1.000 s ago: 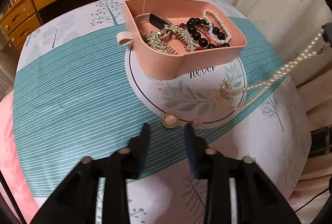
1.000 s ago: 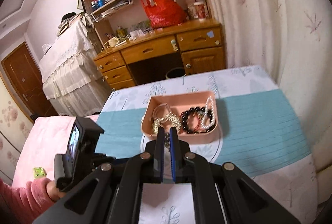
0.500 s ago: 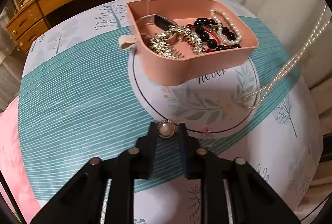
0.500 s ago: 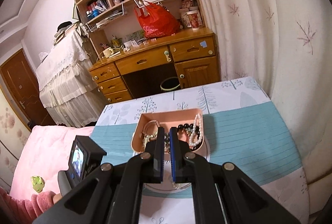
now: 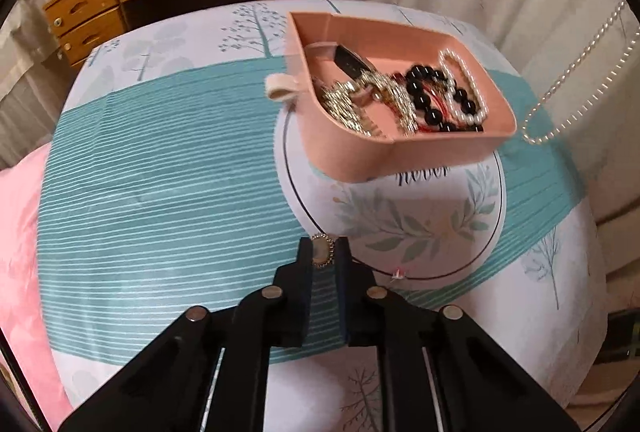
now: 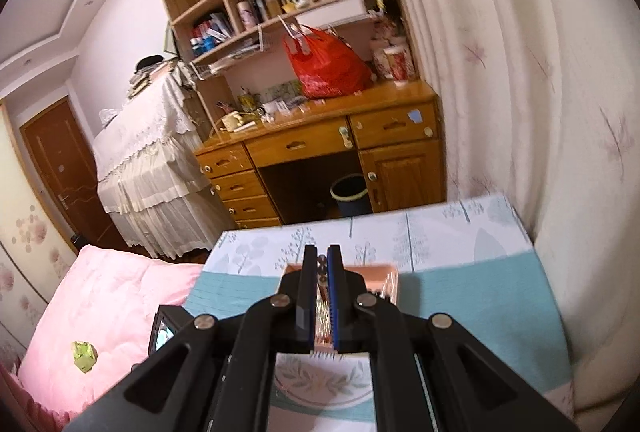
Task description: Organize jewelry
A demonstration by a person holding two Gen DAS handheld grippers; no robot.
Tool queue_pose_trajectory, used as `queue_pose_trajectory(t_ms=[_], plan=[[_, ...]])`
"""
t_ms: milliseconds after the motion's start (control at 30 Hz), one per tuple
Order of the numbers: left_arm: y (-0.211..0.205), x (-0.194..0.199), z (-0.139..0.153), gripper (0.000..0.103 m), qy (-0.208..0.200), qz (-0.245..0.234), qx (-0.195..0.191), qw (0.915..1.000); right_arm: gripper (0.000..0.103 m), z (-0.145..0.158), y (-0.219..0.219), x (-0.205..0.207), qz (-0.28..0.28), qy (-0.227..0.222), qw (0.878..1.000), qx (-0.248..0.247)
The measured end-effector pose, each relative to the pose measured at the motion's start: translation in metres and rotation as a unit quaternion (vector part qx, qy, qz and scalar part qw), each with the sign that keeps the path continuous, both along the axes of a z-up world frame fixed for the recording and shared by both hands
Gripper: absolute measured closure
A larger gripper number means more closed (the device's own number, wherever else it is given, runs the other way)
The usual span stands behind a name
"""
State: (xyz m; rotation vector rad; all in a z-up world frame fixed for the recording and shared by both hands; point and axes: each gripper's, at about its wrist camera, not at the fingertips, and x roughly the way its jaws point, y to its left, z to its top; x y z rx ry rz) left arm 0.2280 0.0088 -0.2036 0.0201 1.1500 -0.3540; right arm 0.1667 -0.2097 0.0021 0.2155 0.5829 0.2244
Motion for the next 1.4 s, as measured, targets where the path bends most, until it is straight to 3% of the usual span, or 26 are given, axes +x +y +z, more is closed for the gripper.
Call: queue_pose_trajectory(t_ms=[233,433,500,533,567,667,700,833,933,1000,1067,1200,1267,1400], plan=[[0.013,0.006,0.020,0.099,-0.013,0.041,-0.014,0.9990,0.099,0.023,0.003,0.016,0.040,-0.035,0.999,0.002],[0.017,0.007,0.031,0.099,-0.021,0.063,-0.019,0.9976,0.098,0.020,0.007,0.034,0.066,-0.039,0.997,0.001],[0.015,0.007,0.028,0.099,-0.013,0.067,-0.016,0.9975,0.088,0.011,0.008,0.043,0.073,-0.020,0.997,-0.008],[0.014,0.006,0.027,0.099,-0.010,0.068,-0.015,0.9976,0.065,0.004,0.008,0.048,0.070,-0.004,0.997,-0.017],[0.013,0.006,0.025,0.098,-0.006,0.071,-0.010,0.9974,0.049,-0.002,0.008,0.049,0.066,0.006,0.998,-0.022],[0.012,0.006,0.020,0.089,0.012,0.079,-0.012,0.9968,0.047,-0.018,0.008,0.046,0.073,0.024,0.997,-0.017],[0.012,0.006,0.018,0.080,0.018,0.080,-0.013,0.9966,0.047,-0.024,0.009,0.043,0.077,0.027,0.996,-0.022],[0.009,0.006,0.015,0.061,0.025,0.069,-0.012,0.9972,0.046,-0.058,0.023,0.028,0.097,0.053,0.991,-0.075],[0.006,0.004,0.016,0.048,0.016,0.047,-0.016,0.9986,0.045,-0.093,0.035,0.012,0.131,0.069,0.983,-0.106],[0.004,0.003,0.015,0.045,0.011,0.032,-0.018,0.9993,0.045,-0.118,0.044,-0.001,0.164,0.073,0.977,-0.119],[0.003,0.003,0.012,0.045,0.009,0.020,-0.018,0.9996,0.045,-0.137,0.056,-0.011,0.202,0.074,0.967,-0.139],[0.001,0.001,0.008,0.045,-0.004,-0.011,-0.013,0.9998,0.045,-0.167,0.086,-0.031,0.274,0.062,0.934,-0.219],[0.001,0.001,0.006,0.045,-0.009,-0.022,-0.003,0.9997,0.045,-0.182,0.099,-0.036,0.312,0.069,0.919,-0.232],[0.003,0.003,0.001,0.045,-0.010,-0.028,0.000,0.9996,0.045,-0.191,0.109,-0.034,0.334,0.074,0.914,-0.218]])
